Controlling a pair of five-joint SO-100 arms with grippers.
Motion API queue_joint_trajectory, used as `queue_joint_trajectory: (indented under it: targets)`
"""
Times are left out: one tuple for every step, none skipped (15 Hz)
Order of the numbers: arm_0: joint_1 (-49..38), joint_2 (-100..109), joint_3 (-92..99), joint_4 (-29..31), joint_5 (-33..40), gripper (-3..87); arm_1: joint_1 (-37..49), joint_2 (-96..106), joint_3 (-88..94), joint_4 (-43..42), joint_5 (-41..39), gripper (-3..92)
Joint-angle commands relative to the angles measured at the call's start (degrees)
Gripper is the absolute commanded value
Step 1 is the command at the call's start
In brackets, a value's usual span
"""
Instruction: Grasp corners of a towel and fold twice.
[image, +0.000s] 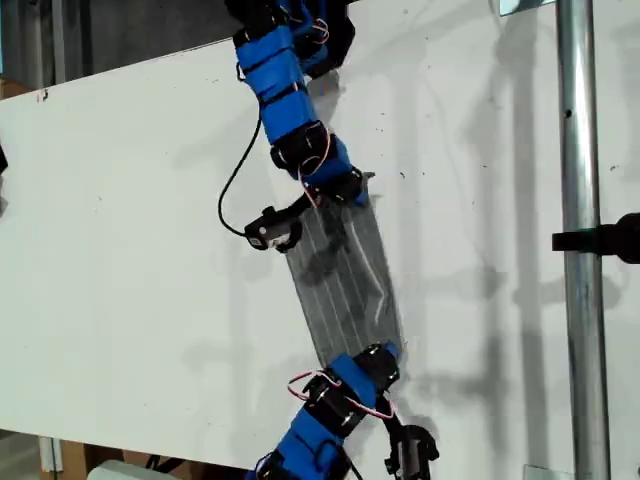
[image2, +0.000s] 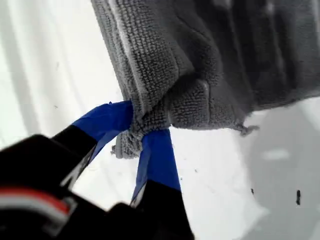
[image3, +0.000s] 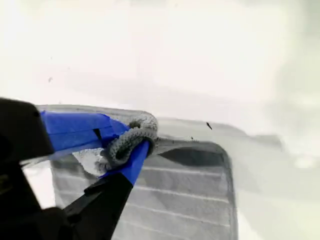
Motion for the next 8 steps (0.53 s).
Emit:
queue_joint_trajectory:
  targets:
    - [-8.5, 15.0, 13.7, 2.4, -4.1, -3.1, 10.8, 3.6, 3.3, -4.7, -6.3, -0.4]
    - [-12.6, 21.9, 21.4, 2.1, -4.7, -3.1, 15.0, 2.4, 2.8, -5.7, -10.1, -0.4]
    - [-16.9, 28.8, 28.3, 1.3, -4.7, -3.1, 19.2, 1.8, 2.0, -7.7, -13.9, -0.4]
    - [-20.8, 34.2, 33.0, 1.3, -3.8, -3.1, 23.5, 0.6, -0.1, -8.7, -17.7, -0.4]
    - [-24.3, 38.0, 36.8, 1.7, -2.6, -3.1, 27.1, -0.4, -2.1, -10.7, -21.5, -0.4]
    - [-27.2, 41.1, 39.9, 1.8, -2.1, -3.1, 30.1, -1.5, -4.6, -12.2, -24.3, -0.4]
    - [-30.1, 44.6, 43.4, 0.5, -1.5, -3.1, 32.3, -1.8, -5.8, -15.1, -26.7, -0.4]
    - [-32.5, 48.5, 47.5, -2.1, -0.8, -3.1, 34.2, -1.8, -6.9, -17.1, -27.9, -0.4]
